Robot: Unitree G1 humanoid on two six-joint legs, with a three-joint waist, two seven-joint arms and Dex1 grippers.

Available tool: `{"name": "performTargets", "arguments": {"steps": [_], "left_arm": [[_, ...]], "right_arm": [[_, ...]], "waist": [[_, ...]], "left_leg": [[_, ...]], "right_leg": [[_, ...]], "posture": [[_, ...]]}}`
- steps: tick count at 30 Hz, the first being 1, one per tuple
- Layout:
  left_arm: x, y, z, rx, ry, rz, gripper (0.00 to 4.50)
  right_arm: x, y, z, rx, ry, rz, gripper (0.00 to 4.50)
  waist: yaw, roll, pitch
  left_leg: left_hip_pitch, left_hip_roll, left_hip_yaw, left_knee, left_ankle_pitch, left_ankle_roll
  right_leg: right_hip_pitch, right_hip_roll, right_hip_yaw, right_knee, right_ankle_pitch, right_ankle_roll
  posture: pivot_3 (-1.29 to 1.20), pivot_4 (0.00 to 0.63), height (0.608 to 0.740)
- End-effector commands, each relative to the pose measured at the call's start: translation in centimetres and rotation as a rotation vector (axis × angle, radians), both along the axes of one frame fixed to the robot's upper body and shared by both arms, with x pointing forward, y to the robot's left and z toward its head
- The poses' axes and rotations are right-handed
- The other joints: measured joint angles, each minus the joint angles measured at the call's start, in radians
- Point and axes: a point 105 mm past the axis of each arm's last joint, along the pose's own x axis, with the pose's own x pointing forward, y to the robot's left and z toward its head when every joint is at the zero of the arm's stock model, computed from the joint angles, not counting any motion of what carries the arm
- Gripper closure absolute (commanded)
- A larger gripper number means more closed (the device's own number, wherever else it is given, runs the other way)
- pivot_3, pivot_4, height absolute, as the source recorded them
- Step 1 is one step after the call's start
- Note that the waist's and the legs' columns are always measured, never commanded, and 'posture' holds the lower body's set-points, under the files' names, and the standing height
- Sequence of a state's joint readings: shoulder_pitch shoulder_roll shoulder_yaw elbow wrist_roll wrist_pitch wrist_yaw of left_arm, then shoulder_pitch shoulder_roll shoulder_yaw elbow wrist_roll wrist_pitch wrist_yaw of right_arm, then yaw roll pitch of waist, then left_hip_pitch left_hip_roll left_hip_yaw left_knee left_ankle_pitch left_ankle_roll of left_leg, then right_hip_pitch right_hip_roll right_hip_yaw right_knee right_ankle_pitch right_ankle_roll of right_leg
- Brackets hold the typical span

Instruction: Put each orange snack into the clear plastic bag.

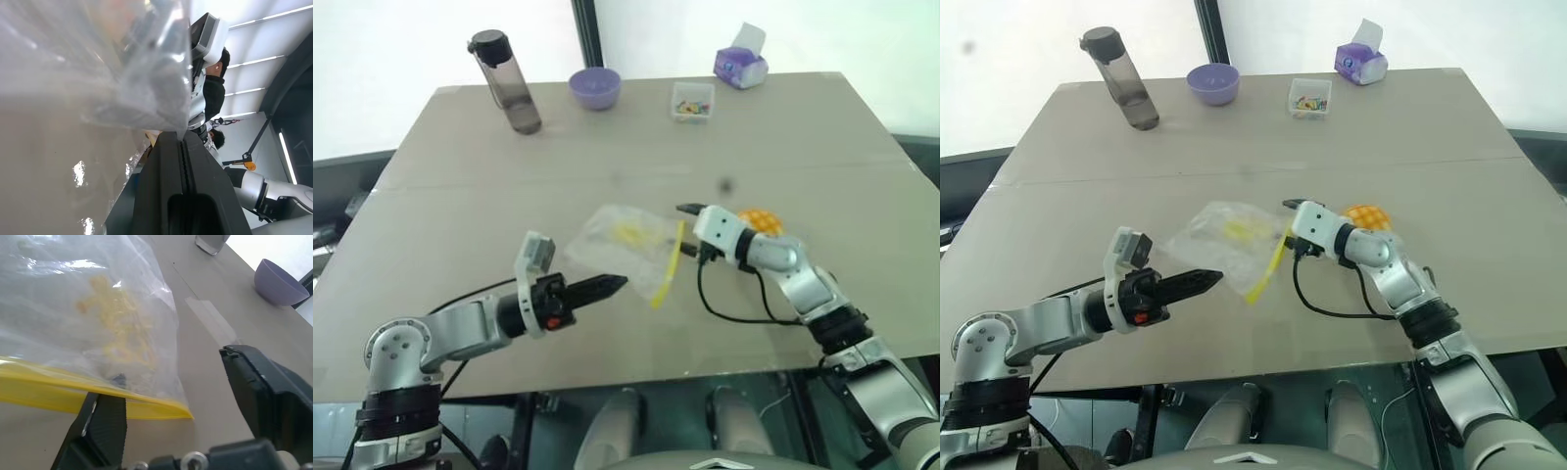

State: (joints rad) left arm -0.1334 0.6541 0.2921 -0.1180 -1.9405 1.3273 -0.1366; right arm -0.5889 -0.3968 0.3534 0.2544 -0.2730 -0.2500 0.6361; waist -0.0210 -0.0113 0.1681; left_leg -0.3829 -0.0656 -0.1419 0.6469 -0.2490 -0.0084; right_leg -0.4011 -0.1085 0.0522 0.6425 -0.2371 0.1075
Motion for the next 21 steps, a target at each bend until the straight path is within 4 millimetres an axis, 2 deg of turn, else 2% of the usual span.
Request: {"name": "performTargets", "arguments": {"steps": [1, 4, 5, 9, 14, 17, 21], "left_arm": [[-0.7, -0.1, 1.6, -0.035, -0.065, -0.037, 4.5], [-0.4, 0.1, 1.5, -0.005, -0.065, -0.015, 4.5], [-0.4, 0.0, 1.5, 0.009, -0.076, -0.011, 4.5], [0.1, 0.0, 1.4, 0.053, -0.148, 0.028, 4.5], [2.8, 1.3, 0.4, 0.142, -0.202, 0.195, 4.5], [3.4, 1.7, 0.7, 0.108, -0.201, 0.23, 3.17], [3.5, 1.3, 0.9, 0.164, -0.248, 0.212, 1.29]], "right_arm": [[0.0, 0.0, 2.6, 0.059, -0.087, 0.01, 2.97], [0.1, -0.1, 3.0, 0.066, -0.098, 0.007, 4.24], [0.1, -0.1, 3.1, 0.067, -0.101, 0.006, 4.42], [0.5, -0.1, 3.7, 0.079, -0.117, -0.015, 4.42], [1.3, -0.6, 4.7, 0.098, -0.131, -0.08, 4.42], [2.2, -1.5, 4.5, 0.093, -0.059, -0.182, 4.5], [2.8, -2.1, 6.1, 0.037, -0.129, -0.237, 4.5]], "waist": [[-0.001, 0.0, 0.0], [-0.001, 0.0, 0.0], [-0.001, 0.0, 0.0], [-0.007, 0.0, 0.0], [-0.012, 0.0, 0.0], [-0.013, 0.0, 0.0], [-0.016, 0.0, 0.0]], "left_leg": [[0.0, 0.0, 0.001, 0.0, 0.0, 0.0], [0.0, 0.0, 0.002, -0.001, 0.0, 0.0], [0.0, 0.0, 0.003, -0.001, 0.0, 0.0], [0.0, 0.0, 0.005, -0.001, 0.0, 0.0], [0.0, 0.0, 0.006, -0.002, 0.0, 0.0], [0.0, 0.0, 0.006, -0.002, 0.0, 0.0], [-0.003, 0.0, 0.006, -0.002, 0.0, 0.0]], "right_leg": [[0.0, 0.0, 0.0, 0.0, 0.0, 0.0], [-0.001, 0.0, 0.001, 0.0, 0.0, 0.0], [-0.001, 0.0, 0.001, 0.0, 0.0, 0.0], [-0.001, 0.0, 0.001, 0.0, 0.0, 0.0], [-0.001, 0.0, 0.001, 0.0, 0.0, 0.0], [-0.001, 0.001, 0.001, 0.0, 0.0, 0.0], [-0.005, 0.001, 0.002, 0.0, 0.0, 0.0]], "posture": [[0.0, 0.15, 0.739], [0.0, 0.15, 0.739], [0.0, 0.15, 0.739], [0.0, 0.15, 0.739], [0.0, 0.15, 0.739], [0.0, 0.15, 0.739], [0.0, 0.15, 0.739]]}}
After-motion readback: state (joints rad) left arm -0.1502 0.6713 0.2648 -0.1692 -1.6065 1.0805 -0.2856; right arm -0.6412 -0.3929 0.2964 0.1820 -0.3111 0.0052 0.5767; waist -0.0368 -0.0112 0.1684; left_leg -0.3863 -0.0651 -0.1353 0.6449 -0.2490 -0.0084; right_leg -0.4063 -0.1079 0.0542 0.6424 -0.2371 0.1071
